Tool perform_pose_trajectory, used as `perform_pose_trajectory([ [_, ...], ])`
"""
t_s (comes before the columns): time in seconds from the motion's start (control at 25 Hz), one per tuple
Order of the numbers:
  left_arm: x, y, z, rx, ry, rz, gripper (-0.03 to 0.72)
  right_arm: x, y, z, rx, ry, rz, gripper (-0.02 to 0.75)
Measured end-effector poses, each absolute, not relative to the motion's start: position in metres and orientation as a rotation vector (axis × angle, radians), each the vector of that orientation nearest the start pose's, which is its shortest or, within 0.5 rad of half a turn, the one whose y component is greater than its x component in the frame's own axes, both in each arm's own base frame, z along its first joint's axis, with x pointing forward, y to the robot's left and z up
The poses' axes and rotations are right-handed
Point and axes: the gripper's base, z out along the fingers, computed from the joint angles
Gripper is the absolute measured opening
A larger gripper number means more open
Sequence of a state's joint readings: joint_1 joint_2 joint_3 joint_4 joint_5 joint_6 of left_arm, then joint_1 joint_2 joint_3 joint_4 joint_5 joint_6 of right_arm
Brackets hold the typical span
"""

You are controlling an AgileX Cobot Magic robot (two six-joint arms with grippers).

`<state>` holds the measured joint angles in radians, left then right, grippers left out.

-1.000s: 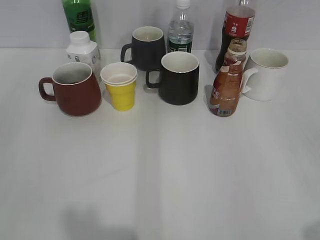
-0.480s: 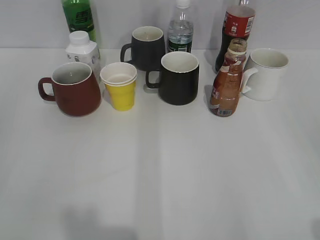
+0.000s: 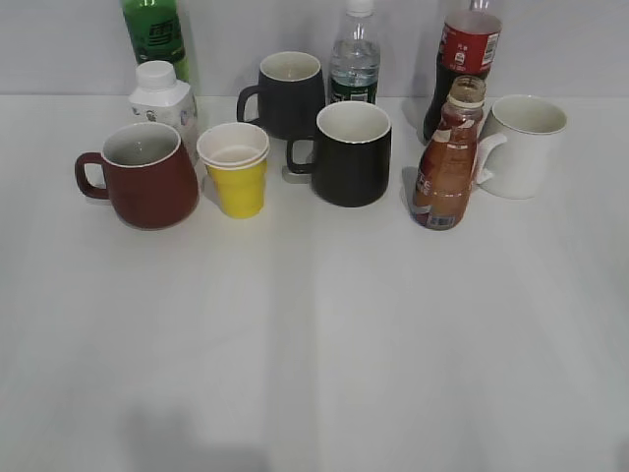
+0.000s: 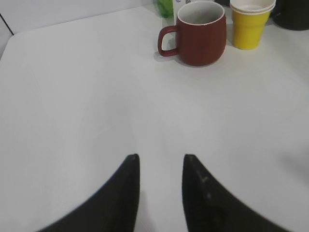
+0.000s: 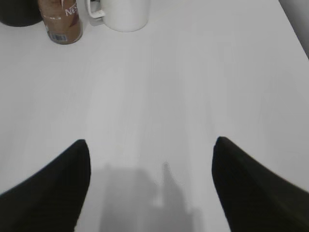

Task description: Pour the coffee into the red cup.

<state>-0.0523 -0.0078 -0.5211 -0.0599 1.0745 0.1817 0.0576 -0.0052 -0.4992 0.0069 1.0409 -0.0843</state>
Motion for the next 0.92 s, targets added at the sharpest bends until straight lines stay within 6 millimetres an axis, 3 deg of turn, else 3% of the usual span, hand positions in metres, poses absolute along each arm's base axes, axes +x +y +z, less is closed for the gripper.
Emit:
perform_pose_trajectory([
  [0.92, -0.0095, -0.0043, 0.2820, 0.240, 2.014, 0.011, 0.239, -0.0048, -0.0003, 0.2786, -0.143, 2.015, -0.017, 0.587],
])
